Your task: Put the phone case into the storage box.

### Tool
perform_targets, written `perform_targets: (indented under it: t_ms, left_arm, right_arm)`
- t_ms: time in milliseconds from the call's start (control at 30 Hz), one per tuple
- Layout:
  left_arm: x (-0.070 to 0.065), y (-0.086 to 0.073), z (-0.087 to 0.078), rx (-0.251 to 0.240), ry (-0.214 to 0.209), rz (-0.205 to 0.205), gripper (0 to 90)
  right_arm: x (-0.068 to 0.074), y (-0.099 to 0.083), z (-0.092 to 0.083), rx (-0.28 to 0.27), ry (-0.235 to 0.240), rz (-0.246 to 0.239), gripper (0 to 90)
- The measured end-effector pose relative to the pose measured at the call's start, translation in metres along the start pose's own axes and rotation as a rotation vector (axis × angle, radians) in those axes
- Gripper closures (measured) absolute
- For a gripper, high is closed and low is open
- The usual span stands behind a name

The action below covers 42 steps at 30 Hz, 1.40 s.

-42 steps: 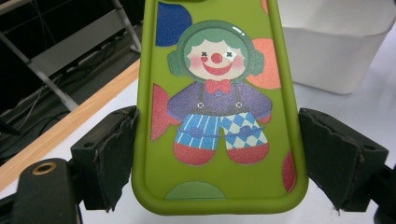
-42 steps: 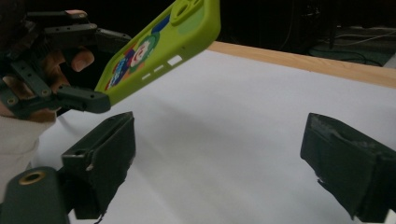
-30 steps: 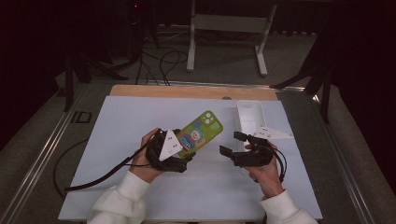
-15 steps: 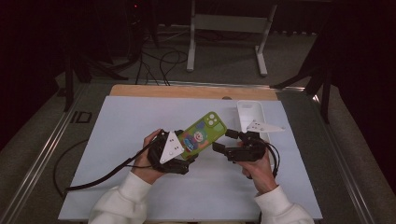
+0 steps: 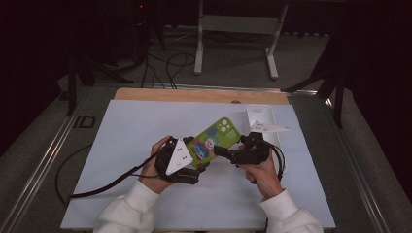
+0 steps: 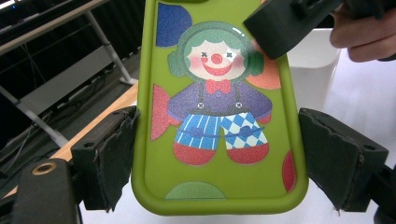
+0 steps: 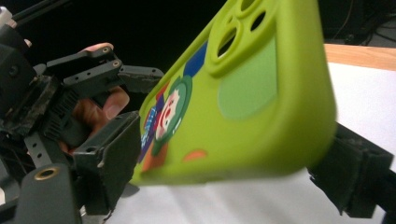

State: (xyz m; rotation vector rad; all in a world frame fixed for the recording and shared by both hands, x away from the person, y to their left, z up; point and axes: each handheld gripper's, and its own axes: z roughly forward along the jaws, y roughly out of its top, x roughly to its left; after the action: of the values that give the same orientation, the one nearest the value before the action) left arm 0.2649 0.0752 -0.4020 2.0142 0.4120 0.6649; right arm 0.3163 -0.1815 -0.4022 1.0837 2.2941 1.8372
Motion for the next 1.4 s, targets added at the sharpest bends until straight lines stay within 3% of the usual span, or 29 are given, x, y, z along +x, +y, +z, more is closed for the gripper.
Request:
perform_targets:
  t_ms: [167,367,567,833,900,933,1100,1400]
  left_arm:
    - [-0.003,-0.002,0.001,0.001,-0.001,0.02,15.8]
    - [-0.004,-0.003,0.003,0.002,-0.004,0.029,15.8]
    - [-0.004,-0.004,0.005,0.016,-0.018,0.024,15.7]
    - [-0.004,-0.006,0.007,0.039,-0.006,0.028,15.4]
    - [-0.003,-0.006,0.006,0.037,-0.014,0.012,16.6]
    - [-0.002,-0.006,0.005,0.034,-0.012,0.008,17.3]
    - [0.004,-0.004,0.003,0.041,-0.018,-0.021,11.3]
    - [0.01,-0.002,0.002,0.048,-0.047,-0.062,10.2]
  right_arm:
    - [-0.001,0.002,0.003,0.001,0.033,0.028,24.0]
    - [-0.004,0.002,0.005,0.016,0.13,0.061,51.7]
    - [-0.002,0.001,0.007,0.03,0.175,0.065,74.3]
    - [0.002,0.003,0.008,0.03,0.191,0.059,83.7]
    - [0.004,0.003,0.008,0.03,0.18,0.053,87.3]
    - [0.006,0.003,0.008,0.033,0.156,0.033,87.7]
    - [0.005,0.004,0.005,0.023,0.141,0.024,88.0]
    - [0.005,0.004,-0.001,0.026,0.124,-0.018,87.9]
